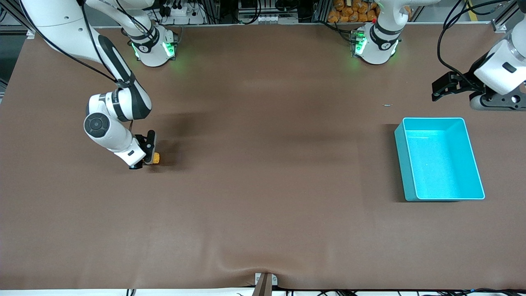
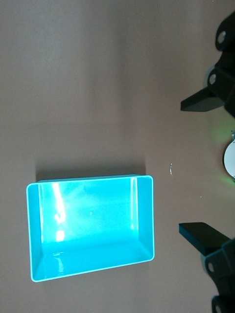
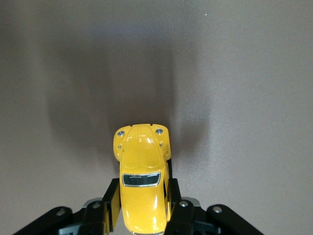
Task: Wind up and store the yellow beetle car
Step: 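Close the right gripper on the yellow car and lift it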
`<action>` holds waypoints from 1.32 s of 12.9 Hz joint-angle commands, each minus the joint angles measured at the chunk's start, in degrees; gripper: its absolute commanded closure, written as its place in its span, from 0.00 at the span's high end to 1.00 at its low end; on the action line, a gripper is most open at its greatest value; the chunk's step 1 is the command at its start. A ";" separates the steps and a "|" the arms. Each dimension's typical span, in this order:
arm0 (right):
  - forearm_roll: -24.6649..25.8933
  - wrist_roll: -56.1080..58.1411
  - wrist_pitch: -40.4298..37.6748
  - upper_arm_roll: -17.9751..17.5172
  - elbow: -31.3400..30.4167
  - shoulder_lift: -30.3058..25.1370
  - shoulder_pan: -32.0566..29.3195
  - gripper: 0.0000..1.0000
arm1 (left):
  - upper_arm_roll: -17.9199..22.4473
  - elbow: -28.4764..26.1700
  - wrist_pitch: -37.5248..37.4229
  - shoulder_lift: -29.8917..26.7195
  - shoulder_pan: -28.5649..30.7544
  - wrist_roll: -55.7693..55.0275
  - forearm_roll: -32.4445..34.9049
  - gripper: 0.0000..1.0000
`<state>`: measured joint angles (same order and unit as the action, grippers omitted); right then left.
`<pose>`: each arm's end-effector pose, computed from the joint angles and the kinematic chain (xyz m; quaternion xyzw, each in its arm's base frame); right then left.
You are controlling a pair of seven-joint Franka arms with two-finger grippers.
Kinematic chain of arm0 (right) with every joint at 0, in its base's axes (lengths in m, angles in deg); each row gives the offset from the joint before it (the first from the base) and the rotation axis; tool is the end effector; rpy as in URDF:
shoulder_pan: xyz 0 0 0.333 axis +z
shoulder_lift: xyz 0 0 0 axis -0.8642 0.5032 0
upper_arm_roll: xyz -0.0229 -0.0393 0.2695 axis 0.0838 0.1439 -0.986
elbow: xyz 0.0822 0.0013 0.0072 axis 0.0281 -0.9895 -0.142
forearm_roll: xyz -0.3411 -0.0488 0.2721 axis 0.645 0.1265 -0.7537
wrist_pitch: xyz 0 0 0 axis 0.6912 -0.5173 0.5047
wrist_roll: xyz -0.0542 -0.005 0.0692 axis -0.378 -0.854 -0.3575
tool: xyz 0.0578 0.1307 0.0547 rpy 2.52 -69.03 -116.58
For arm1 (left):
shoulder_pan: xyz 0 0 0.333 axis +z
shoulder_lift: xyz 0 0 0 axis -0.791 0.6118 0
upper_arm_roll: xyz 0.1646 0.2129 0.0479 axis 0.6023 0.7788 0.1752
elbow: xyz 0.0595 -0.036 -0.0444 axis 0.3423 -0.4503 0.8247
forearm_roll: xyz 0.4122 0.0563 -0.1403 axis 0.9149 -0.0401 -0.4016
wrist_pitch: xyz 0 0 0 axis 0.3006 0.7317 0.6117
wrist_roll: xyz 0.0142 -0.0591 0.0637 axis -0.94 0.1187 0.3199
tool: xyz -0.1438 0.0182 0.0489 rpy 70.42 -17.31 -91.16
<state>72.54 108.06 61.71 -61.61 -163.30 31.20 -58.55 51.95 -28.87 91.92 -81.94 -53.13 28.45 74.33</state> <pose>0.5468 0.0428 0.0704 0.7134 0.6995 -0.0380 0.0162 0.5760 -0.0576 0.5307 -0.9988 0.0238 0.0420 0.0088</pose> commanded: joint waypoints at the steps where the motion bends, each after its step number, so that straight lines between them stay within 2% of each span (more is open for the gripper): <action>1: 1.27 0.41 1.20 -0.43 -0.04 1.06 -1.41 0.35 | -0.59 -0.56 -0.62 -0.87 0.50 -0.47 -0.73 1.00; 6: 1.71 3.74 2.95 -0.43 0.22 3.08 -4.57 0.34 | -1.03 -0.47 -1.06 -1.22 -0.11 -0.74 -1.34 1.00; 8: 1.71 5.24 3.13 -0.43 0.22 3.60 -6.15 0.35 | -3.05 -0.47 -1.06 -0.96 0.32 -1.44 -1.43 1.00; 17: 1.71 13.24 4.63 -0.43 0.84 5.89 -13.62 0.35 | -4.11 -0.56 -1.58 -0.34 -0.03 -3.73 -1.26 1.00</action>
<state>72.70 119.16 63.74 -61.61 -163.37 31.55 -69.21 48.02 -29.26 90.83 -81.97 -53.32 25.60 74.19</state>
